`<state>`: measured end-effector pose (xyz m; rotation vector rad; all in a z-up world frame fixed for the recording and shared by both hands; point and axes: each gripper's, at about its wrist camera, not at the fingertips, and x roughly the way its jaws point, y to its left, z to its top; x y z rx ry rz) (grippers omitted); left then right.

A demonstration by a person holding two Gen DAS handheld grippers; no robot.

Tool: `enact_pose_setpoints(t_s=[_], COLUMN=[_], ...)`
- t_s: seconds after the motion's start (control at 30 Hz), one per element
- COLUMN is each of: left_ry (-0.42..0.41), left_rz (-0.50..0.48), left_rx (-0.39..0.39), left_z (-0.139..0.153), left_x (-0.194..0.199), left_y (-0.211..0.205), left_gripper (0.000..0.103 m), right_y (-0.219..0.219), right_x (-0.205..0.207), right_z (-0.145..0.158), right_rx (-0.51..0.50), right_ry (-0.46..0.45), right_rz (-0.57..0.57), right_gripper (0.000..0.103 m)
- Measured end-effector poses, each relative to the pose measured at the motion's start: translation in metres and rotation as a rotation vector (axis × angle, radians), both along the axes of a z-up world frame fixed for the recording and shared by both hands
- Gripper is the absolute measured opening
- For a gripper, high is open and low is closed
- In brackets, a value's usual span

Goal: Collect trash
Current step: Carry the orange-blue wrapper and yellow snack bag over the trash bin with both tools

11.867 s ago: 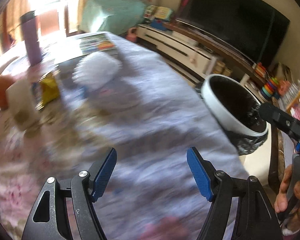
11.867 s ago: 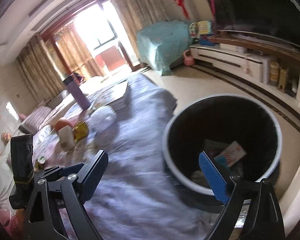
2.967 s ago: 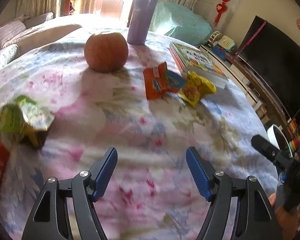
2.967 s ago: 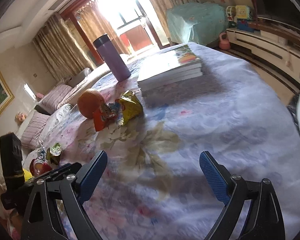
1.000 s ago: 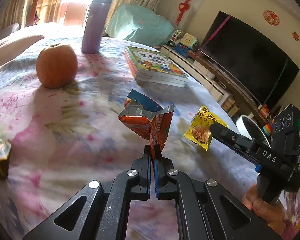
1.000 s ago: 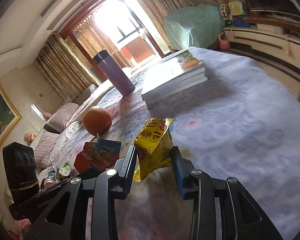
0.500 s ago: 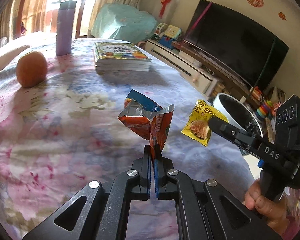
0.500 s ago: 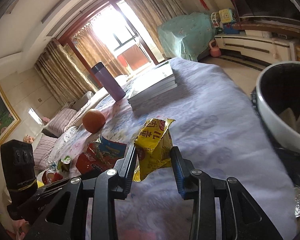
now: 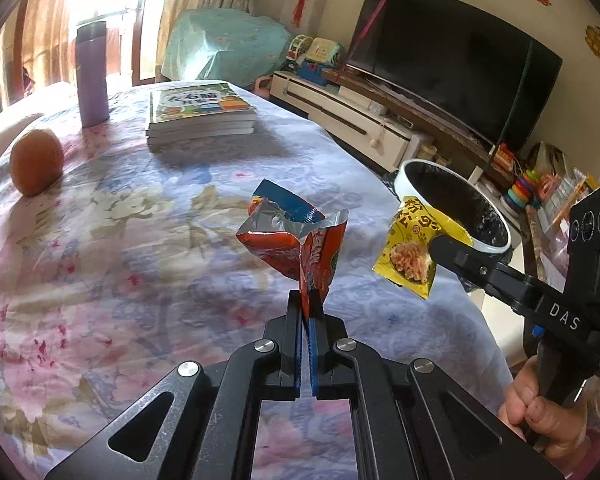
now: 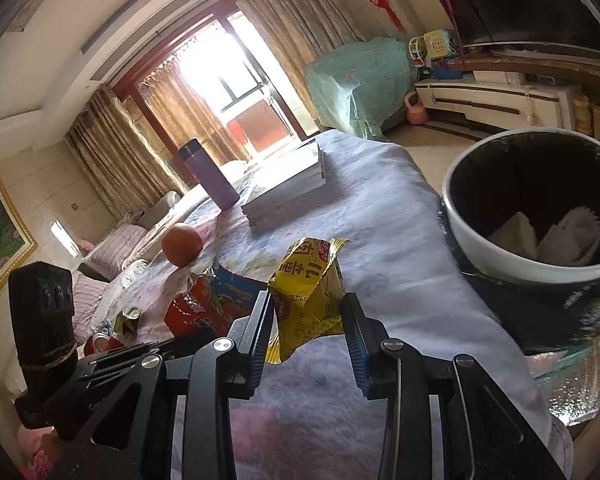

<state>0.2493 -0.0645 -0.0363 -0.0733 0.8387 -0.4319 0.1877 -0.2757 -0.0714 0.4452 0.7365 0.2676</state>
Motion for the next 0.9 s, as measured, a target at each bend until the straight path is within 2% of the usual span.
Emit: enact_pose_setpoints(t_s=[0.4,0.9], left_ry=[-0.011,-0.033], left_rz=[-0.059,-0.132], left_rx=[0.021,0.027], left_z=[0.009,0.018], left_x=[0.002,0.013], left_y=[-0.032,-0.066], left_gripper=[0.001,0.001], right_y=[-0.026,-0.060], right_x=[-0.017,-0.025], right_z=[0.010,0.021], right_rx=[0.015,-0.021], right_ry=[-0.015,-0.028], right_rz=[-0.057,-0.134], right_gripper=[0.036,0.036])
